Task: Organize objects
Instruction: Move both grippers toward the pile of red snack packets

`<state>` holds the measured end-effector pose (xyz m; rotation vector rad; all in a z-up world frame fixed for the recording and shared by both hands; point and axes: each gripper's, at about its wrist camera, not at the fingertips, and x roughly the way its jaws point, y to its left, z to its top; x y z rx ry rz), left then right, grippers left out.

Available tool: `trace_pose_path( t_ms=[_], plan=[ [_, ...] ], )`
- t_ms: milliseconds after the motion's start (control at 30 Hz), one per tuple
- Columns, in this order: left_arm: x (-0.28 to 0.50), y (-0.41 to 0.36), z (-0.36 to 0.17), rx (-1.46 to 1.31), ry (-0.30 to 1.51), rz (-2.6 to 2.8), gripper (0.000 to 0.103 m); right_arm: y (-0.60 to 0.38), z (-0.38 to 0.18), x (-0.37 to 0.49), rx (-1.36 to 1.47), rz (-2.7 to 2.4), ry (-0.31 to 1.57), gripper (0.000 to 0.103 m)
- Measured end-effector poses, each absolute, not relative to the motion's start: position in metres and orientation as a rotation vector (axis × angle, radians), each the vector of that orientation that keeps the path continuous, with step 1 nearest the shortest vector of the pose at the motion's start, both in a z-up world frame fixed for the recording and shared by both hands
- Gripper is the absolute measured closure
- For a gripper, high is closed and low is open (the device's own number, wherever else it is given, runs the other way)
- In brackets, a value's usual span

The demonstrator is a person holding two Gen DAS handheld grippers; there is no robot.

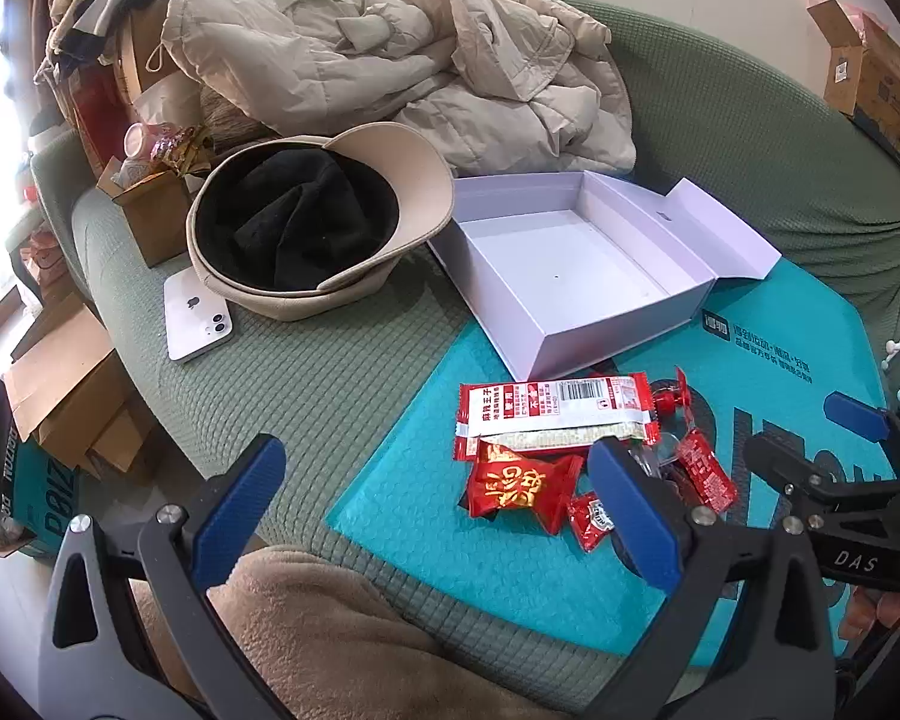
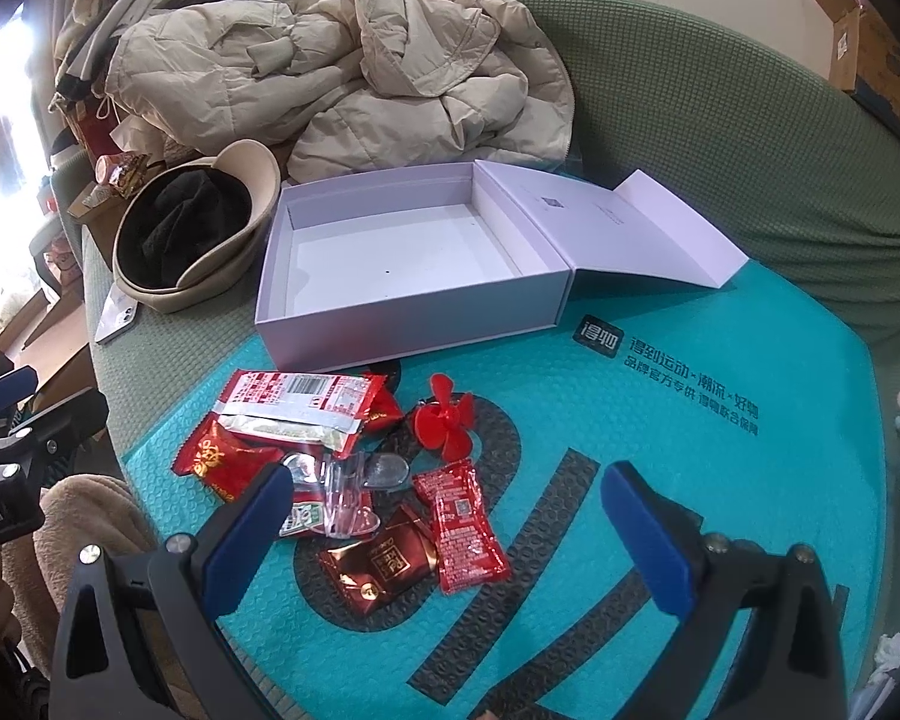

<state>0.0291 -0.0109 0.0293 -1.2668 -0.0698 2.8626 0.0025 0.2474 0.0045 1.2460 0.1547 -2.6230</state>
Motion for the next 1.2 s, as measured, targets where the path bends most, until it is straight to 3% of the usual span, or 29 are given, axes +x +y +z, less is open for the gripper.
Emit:
trace_pose_path(
  t_ms=[1200],
  plan=[
    [0.064, 0.007, 0.041, -1.238, -0.024, 2.892, 0.001, 0.267, 0.011, 0.04, 1.183, -2.599, 0.113, 0.0]
  ],
)
